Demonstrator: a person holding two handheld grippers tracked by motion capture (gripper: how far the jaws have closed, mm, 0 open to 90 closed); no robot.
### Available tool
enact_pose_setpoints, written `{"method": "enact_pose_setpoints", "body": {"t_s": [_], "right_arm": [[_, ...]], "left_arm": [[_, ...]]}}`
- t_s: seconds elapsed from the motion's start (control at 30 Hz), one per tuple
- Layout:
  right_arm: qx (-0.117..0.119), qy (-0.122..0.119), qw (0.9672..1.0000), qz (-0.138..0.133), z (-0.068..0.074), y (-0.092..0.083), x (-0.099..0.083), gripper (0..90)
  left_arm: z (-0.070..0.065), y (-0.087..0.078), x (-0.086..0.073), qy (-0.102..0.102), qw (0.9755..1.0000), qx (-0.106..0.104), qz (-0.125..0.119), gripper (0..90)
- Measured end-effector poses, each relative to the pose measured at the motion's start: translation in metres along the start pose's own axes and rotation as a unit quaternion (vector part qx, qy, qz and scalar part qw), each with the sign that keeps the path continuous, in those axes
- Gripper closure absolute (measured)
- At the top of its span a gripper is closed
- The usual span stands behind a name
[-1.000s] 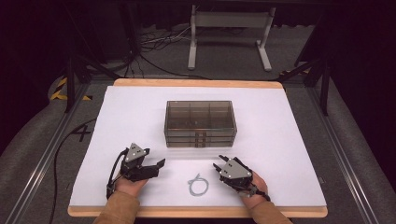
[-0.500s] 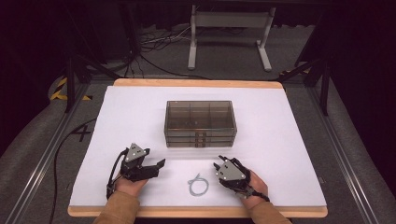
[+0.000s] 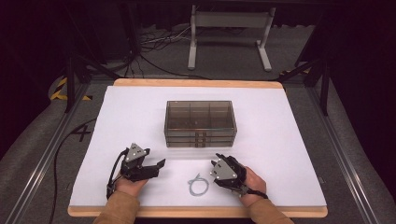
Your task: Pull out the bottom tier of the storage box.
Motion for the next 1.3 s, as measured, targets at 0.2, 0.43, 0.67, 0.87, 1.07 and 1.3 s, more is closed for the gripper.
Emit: {"method": "enact_pose_setpoints", "body": {"t_s": [0.2, 0.43, 0.67, 0.87, 1.07, 1.3], "right_arm": [[-0.017, -0.022, 0.9996, 0.005, 0.002, 0.003, 0.005, 66.2], [-0.029, -0.041, 0.9987, 0.007, 0.004, 0.005, 0.010, 66.9], [-0.044, -0.080, 0.9958, 0.004, 0.006, 0.007, 0.019, 66.7], [-0.050, -0.096, 0.9940, 0.016, 0.010, 0.011, 0.023, 64.3], [-0.054, -0.116, 0.9914, 0.028, 0.013, 0.015, 0.025, 63.8], [-0.067, -0.135, 0.9879, 0.035, 0.014, 0.020, 0.027, 61.0]], "left_arm": [[0.000, 0.000, 0.000, 0.001, 1.0000, 0.000, 0.000, 24.5], [0.000, 0.000, 0.000, 0.001, 1.0000, 0.000, 0.000, 24.5], [0.000, 0.000, 0.000, 0.000, 1.0000, 0.000, 0.001, 24.6], [0.000, 0.000, 0.000, 0.001, 1.0000, -0.001, 0.000, 24.6], [0.000, 0.000, 0.000, 0.000, 1.0000, -0.001, -0.001, 24.6], [0.000, 0.000, 0.000, 0.001, 1.0000, -0.003, -0.001, 24.3]]}}
Point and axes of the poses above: each handheld gripper's, and its own axes: y roughly forward along the jaws, x roughly out of its top, z roughly to its left, the point moved 6 cm from there along y, roughly forward along the jaws, and after that the axes turned 14 degrees about -x, right-handed, at the moved point
